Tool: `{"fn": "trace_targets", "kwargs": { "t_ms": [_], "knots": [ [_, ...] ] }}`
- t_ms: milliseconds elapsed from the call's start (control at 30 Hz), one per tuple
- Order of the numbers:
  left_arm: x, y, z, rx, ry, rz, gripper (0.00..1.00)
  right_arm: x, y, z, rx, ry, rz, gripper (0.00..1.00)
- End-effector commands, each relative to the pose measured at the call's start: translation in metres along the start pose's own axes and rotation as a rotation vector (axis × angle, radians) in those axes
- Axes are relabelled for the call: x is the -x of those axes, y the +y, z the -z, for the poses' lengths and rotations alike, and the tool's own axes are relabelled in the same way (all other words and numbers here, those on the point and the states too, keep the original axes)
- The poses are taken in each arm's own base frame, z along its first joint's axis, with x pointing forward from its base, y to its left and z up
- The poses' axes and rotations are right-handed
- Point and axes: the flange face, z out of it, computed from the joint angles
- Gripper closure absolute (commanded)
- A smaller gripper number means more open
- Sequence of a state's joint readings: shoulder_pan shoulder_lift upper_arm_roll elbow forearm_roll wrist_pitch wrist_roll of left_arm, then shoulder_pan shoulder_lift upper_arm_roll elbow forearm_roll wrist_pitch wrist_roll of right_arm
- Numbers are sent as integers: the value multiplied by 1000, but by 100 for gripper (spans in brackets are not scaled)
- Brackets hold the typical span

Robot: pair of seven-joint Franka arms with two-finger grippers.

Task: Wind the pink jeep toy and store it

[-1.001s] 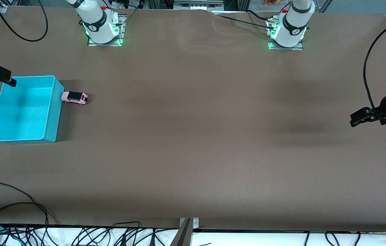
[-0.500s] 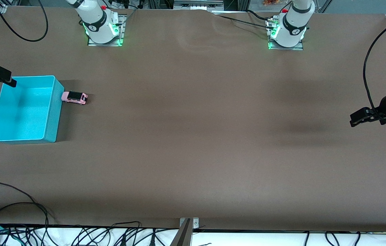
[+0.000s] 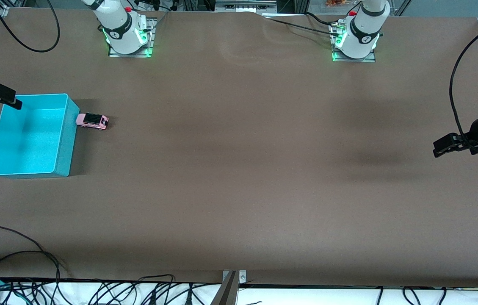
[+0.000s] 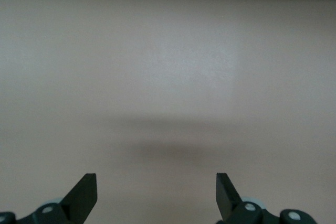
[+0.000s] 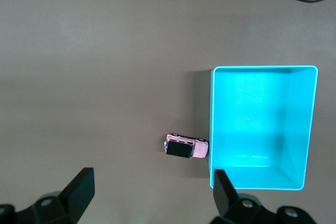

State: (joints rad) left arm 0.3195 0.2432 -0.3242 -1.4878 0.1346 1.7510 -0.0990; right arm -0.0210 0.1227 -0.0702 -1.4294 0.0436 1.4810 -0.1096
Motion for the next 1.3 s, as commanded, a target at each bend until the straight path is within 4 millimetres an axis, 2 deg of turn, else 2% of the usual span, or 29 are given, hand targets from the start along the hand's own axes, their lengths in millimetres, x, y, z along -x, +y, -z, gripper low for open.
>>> {"fn": "trace_targets", "kwargs": {
  "t_ms": [0, 400, 634, 767, 967, 1068, 1268],
  "knots": [
    [7, 0, 4, 16, -3, -12, 0, -2, -4, -14, 4, -36, -16, 0],
    [7, 0, 4, 16, -3, -12, 0, -11, -13, -47, 26, -80, -13, 0],
    [7, 0, 4, 16, -3, -12, 0, -15, -28, -77, 30, -72, -38, 0],
    [7, 0, 4, 16, -3, -12, 0, -16, -47, -96, 30, -68, -5, 0],
    [7, 0, 4, 16, -3, -12, 0, -15, -48, -133, 33, -64, -73, 0],
    [8, 0, 5, 15, -2, -12, 0, -11, -53, -149, 33, -60, -69, 0],
    [8, 0, 5, 15, -3, -12, 0, 0, -51, -178, 36, -60, -71, 0]
  ]
}}
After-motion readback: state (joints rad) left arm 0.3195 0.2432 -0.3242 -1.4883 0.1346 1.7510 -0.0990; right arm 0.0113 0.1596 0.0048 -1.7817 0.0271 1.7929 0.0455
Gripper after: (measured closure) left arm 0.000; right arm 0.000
